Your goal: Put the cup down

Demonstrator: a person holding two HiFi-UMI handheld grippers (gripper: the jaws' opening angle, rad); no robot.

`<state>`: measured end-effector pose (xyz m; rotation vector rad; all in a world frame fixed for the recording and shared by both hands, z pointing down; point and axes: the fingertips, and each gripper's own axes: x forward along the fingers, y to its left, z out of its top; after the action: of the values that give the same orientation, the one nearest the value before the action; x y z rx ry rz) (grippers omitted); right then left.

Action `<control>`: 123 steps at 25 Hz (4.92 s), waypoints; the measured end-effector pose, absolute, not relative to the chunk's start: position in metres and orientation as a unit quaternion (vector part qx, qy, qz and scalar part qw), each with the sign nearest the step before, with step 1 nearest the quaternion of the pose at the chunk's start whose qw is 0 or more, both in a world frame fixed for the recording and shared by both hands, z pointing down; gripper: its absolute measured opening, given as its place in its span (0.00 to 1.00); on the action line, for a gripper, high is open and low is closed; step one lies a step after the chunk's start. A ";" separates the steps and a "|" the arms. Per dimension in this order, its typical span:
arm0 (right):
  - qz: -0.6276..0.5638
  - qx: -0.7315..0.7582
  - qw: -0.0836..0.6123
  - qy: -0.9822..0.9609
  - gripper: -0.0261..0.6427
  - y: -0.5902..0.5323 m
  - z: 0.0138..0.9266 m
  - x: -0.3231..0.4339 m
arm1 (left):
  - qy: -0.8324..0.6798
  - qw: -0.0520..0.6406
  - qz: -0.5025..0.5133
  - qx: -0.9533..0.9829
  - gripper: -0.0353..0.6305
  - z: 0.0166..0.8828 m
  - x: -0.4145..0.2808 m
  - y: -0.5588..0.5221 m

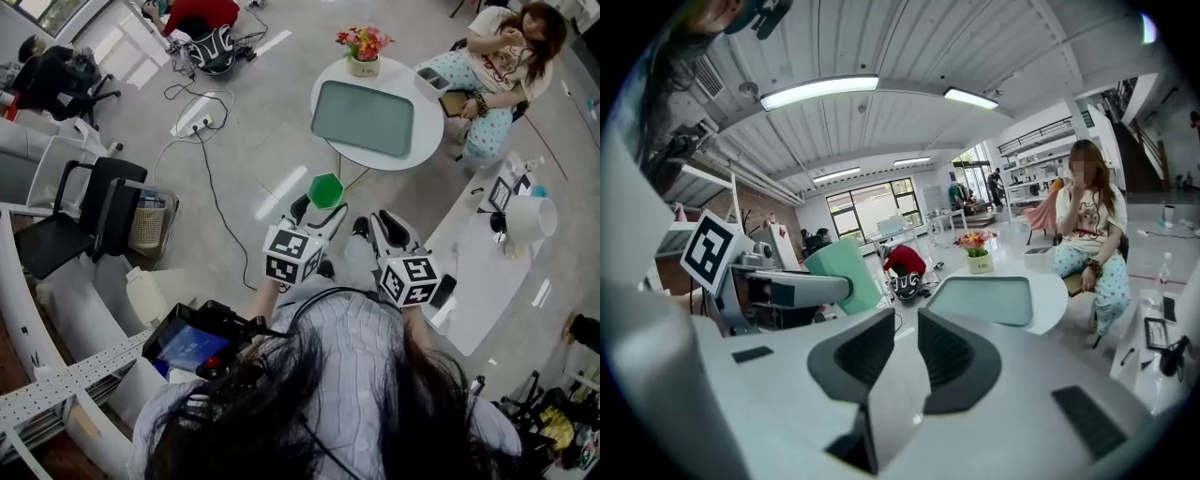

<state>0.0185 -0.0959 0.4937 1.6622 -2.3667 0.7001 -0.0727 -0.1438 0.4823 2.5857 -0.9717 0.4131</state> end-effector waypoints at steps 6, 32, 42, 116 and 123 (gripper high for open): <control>0.240 0.535 0.088 -0.805 0.17 -0.120 0.501 0.014 | -0.362 0.182 0.150 0.902 0.49 0.490 -0.078 -0.163; 0.278 0.454 0.104 -0.840 0.16 -0.284 0.524 0.055 | -0.426 0.203 0.194 0.860 0.50 0.544 -0.043 -0.323; 0.299 0.427 0.118 -0.846 0.15 -0.327 0.545 0.065 | -0.450 0.200 0.198 0.848 0.50 0.578 -0.037 -0.380; 0.344 0.415 0.108 -0.835 0.15 -0.309 0.565 0.045 | -0.476 0.166 0.233 0.832 0.49 0.600 -0.065 -0.354; 0.329 0.433 0.088 -0.835 0.15 -0.288 0.550 0.039 | -0.445 0.134 0.207 0.861 0.42 0.547 -0.054 -0.320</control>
<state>0.0393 -0.2876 0.5502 1.2876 -2.4847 0.9805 -0.0538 -0.3204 0.5472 2.4965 -1.2893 0.5992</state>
